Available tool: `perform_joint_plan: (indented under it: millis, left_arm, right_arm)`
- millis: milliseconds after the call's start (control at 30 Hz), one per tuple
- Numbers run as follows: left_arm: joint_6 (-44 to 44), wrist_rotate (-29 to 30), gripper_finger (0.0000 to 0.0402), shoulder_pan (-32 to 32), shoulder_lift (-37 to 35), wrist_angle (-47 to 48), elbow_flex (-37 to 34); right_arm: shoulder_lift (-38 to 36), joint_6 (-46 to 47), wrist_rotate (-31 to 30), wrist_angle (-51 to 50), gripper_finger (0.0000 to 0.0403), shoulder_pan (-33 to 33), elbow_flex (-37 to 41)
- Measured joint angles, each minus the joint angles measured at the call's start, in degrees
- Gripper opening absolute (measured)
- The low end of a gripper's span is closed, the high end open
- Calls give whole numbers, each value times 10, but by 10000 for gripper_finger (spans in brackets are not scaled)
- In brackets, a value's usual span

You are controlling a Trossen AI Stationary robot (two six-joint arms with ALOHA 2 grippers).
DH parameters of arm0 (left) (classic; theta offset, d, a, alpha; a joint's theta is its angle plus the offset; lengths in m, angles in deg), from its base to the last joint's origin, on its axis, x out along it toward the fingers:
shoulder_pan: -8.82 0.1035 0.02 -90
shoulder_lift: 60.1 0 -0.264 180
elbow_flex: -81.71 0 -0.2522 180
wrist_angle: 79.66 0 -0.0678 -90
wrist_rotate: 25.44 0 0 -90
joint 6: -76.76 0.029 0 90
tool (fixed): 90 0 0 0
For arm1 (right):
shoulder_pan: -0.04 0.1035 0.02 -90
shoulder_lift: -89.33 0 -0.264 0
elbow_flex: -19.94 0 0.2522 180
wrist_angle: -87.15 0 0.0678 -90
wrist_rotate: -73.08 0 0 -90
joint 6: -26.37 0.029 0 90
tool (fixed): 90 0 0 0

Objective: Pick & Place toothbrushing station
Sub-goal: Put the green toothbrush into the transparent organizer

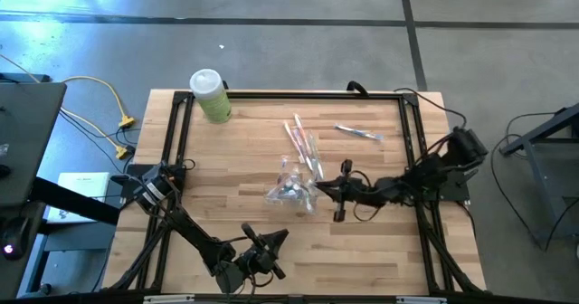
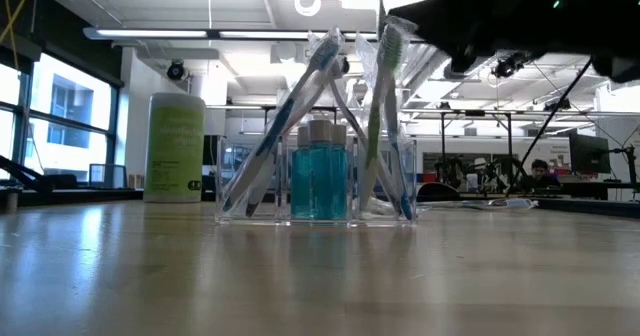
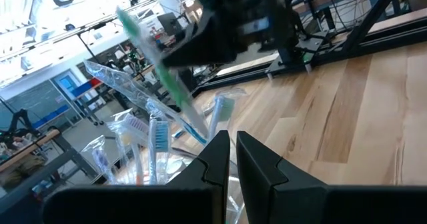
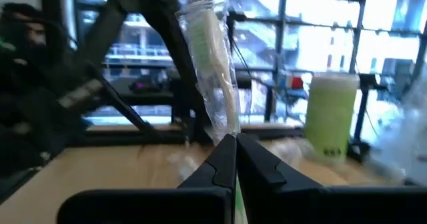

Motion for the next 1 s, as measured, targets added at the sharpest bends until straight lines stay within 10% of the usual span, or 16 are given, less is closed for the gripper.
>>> perform_joint_plan:
  millis: [1000]
  left_arm:
    - [-6,-1,23,0,0,0,0]
  right_arm:
    - [52,198,-48,-201,22,16,4]
